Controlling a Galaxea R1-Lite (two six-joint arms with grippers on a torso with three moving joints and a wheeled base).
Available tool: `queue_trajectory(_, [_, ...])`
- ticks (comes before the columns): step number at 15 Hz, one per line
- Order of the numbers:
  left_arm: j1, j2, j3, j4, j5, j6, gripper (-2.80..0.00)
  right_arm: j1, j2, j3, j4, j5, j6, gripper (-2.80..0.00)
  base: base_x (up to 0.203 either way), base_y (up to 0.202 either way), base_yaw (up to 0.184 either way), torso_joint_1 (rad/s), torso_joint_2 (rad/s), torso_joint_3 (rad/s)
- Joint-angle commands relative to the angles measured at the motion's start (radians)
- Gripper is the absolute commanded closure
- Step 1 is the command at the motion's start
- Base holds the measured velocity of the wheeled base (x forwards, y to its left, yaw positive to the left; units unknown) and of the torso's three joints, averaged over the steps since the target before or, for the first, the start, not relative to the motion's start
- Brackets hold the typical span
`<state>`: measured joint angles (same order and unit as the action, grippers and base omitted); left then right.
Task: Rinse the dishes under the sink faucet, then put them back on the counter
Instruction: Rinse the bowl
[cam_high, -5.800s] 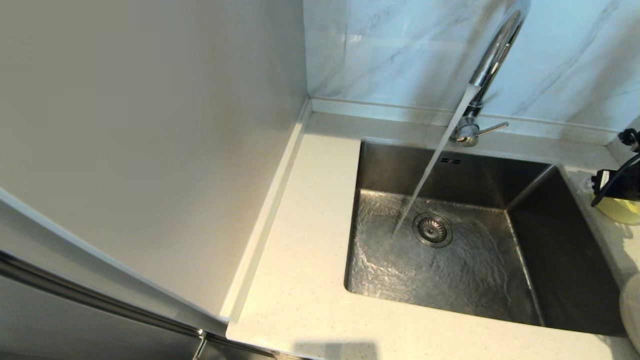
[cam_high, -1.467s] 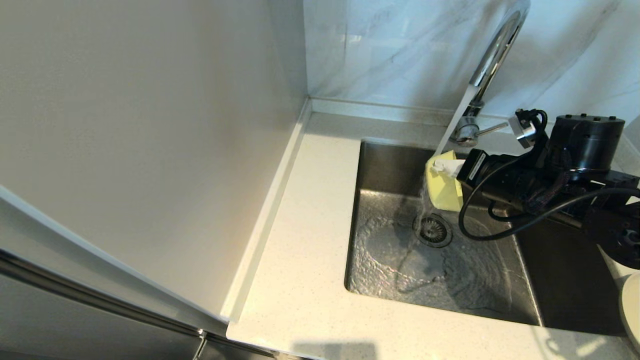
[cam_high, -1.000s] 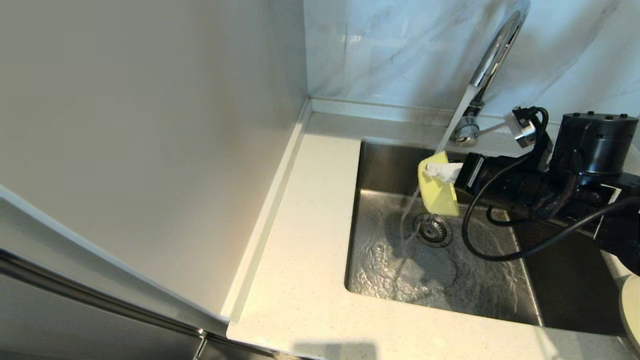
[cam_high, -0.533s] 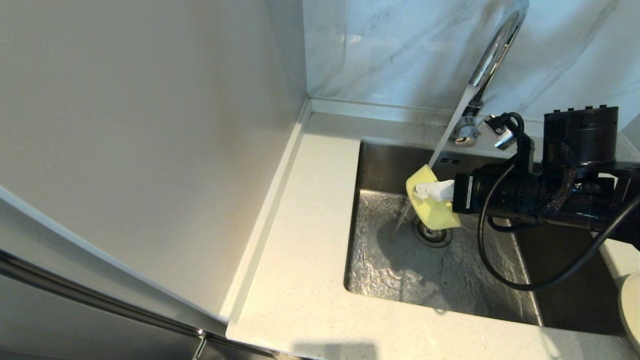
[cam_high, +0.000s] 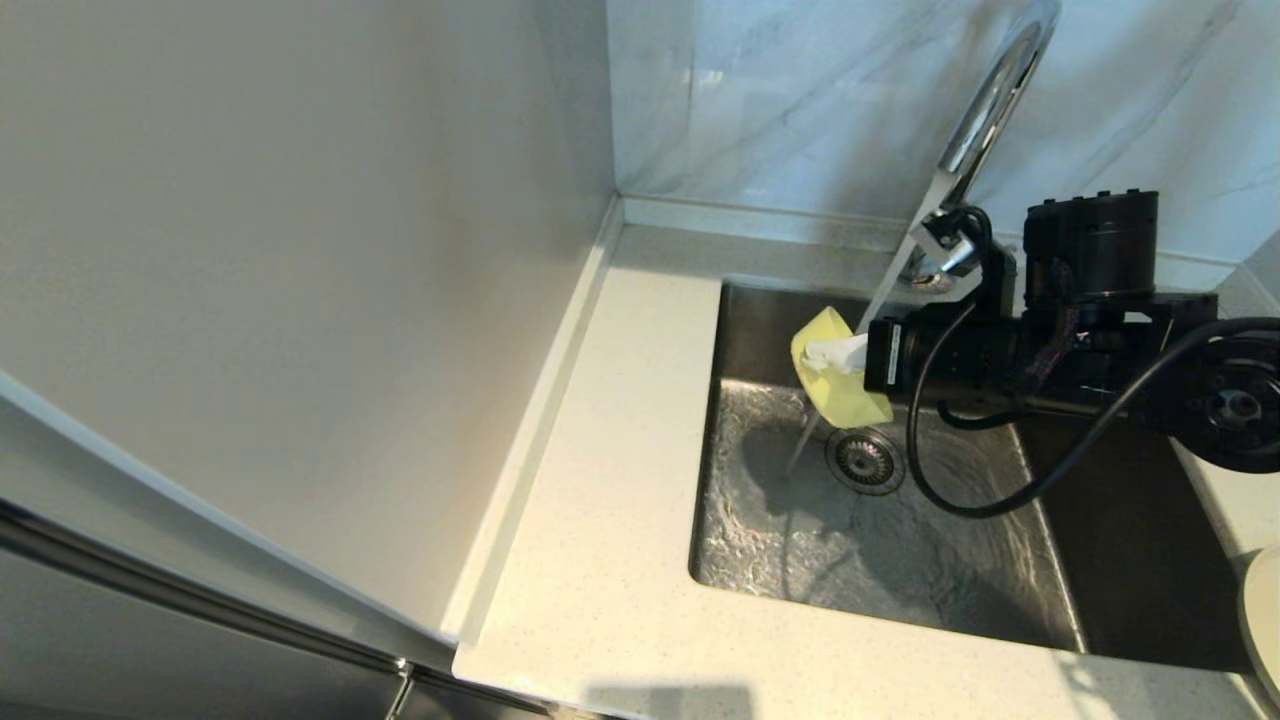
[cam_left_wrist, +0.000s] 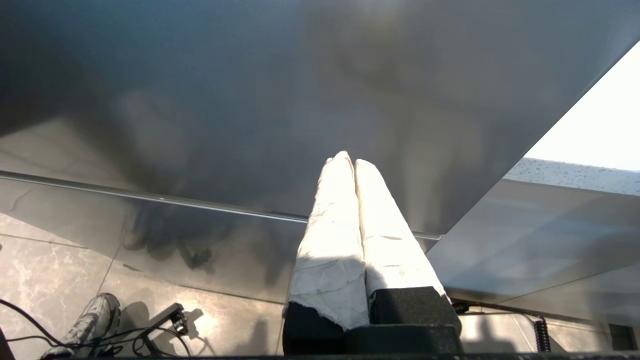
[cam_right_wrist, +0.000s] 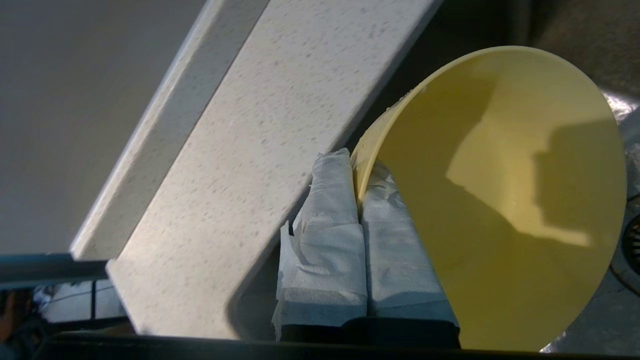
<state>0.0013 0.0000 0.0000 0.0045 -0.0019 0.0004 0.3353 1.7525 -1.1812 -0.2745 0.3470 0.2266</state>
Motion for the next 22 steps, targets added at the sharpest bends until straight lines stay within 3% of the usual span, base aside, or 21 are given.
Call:
queue_trajectory(1, [0.000, 0.000, 0.000, 0.000, 0.000, 0.000, 0.00, -0.005, 0.038, -0.027, -0.002, -0.017, 0.003, 0.00, 0.000, 0.000, 0.000, 0.000, 0.00, 0.000])
queue_trajectory(11, [0.000, 0.000, 0.000, 0.000, 0.000, 0.000, 0.00, -0.056, 0.025, -0.029, -0.002, -0.026, 0.054, 0.00, 0.000, 0.000, 0.000, 0.000, 0.00, 0.000])
queue_trajectory(20, [0.000, 0.000, 0.000, 0.000, 0.000, 0.000, 0.00, -0.139, -0.151, 0.160, -0.009, -0.020, 0.083, 0.00, 0.000, 0.000, 0.000, 0.000, 0.00, 0.000])
queue_trajectory(22, [0.000, 0.000, 0.000, 0.000, 0.000, 0.000, 0.00, -0.159, -0.191, 0.170, -0.031, -0.014, 0.226, 0.00, 0.000, 0.000, 0.000, 0.000, 0.00, 0.000])
